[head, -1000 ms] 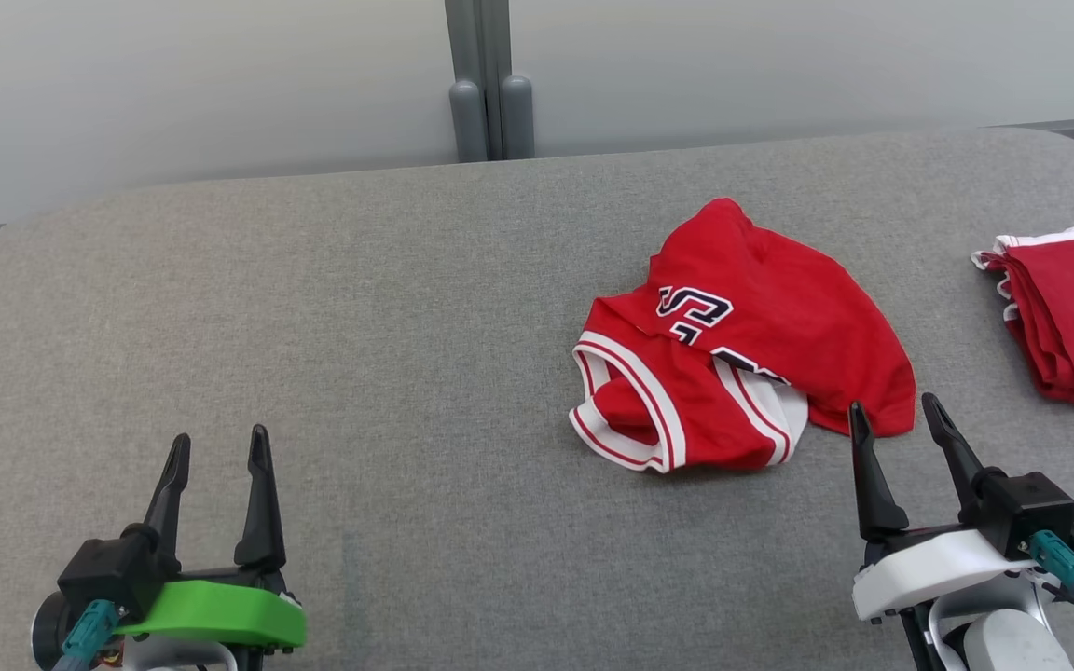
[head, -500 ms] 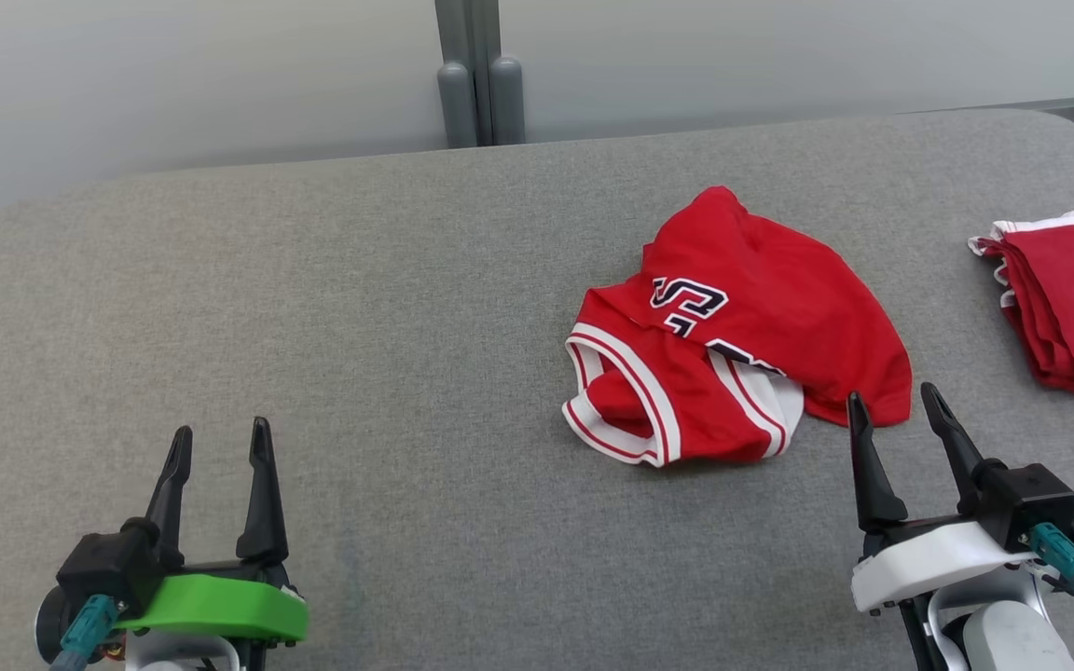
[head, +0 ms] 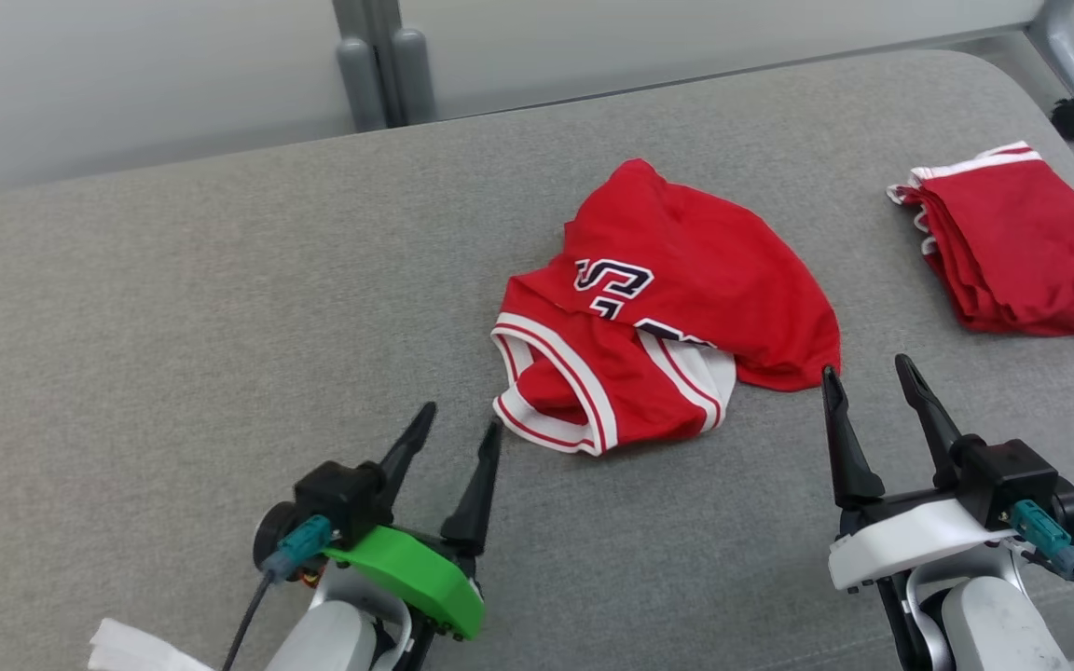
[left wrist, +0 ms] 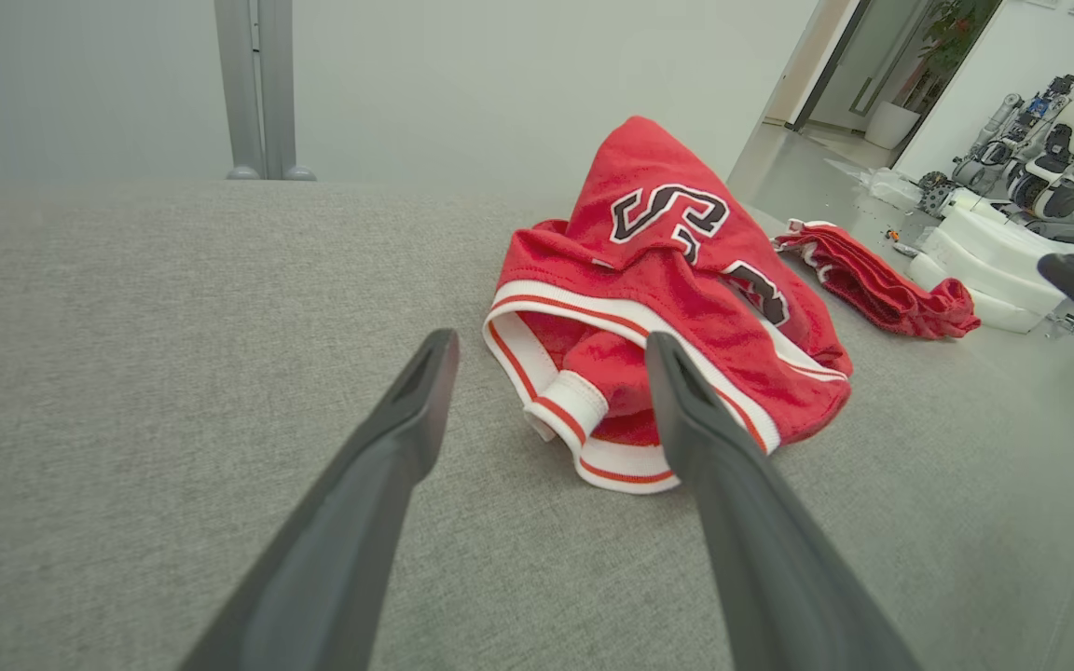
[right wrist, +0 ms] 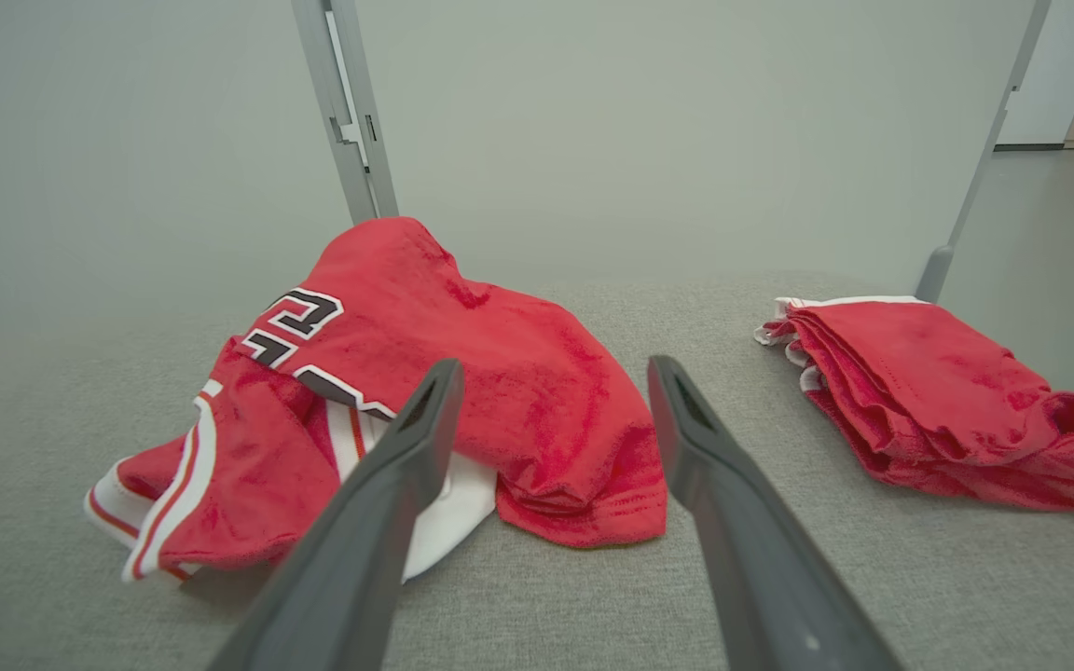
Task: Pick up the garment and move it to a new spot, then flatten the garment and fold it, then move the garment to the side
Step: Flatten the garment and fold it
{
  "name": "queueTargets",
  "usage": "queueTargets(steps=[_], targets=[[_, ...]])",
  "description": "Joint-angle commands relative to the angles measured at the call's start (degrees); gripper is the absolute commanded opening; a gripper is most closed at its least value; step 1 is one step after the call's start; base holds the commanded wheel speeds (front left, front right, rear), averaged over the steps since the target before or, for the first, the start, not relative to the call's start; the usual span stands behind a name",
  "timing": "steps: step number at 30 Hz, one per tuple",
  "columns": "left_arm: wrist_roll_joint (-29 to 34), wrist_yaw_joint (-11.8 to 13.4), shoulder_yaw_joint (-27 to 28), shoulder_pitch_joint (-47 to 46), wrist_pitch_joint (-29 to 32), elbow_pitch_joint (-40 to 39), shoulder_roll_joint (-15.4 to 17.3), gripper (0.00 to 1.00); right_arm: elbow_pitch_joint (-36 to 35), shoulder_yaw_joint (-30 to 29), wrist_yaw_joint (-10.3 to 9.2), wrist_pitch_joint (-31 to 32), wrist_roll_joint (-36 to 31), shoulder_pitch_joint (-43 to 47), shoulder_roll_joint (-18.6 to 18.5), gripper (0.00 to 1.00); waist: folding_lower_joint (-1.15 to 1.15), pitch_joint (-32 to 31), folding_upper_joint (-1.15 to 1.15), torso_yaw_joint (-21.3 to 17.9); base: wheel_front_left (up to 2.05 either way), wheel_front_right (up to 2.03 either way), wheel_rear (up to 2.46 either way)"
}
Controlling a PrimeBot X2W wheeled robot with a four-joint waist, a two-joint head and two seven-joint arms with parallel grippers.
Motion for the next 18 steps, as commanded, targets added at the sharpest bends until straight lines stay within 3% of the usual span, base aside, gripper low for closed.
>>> queueTargets(steps=[1, 9, 18], targets=[[-0.79, -0.23, -1.58, -1.30, 0.29, 1.07, 0.73, 1.00, 0.02, 0.39, -0.11, -0.17, 0.47, -0.83, 0.20, 1.00, 0.00, 2.36, 0.00, -4.11, 0.00, 0.00, 0.00], [-8.67, -0.20, -10.88, -5.66, 0.15, 7.39, 1.21, 1.00, -0.04, 0.77, -0.11, -0.17, 1.02, -1.33, 0.77, 1.00, 0.00, 4.62, 0.00, -10.00, 0.00, 0.00, 0.00], [-10.45, -0.20, -14.54, -9.85, -0.26, 14.49, 2.12, 1.00, 0.34, 1.23, -0.11, -0.17, 1.38, -1.84, 1.01, 1.00, 0.00, 5.24, 0.00, -13.27, 0.00, 0.00, 0.00]])
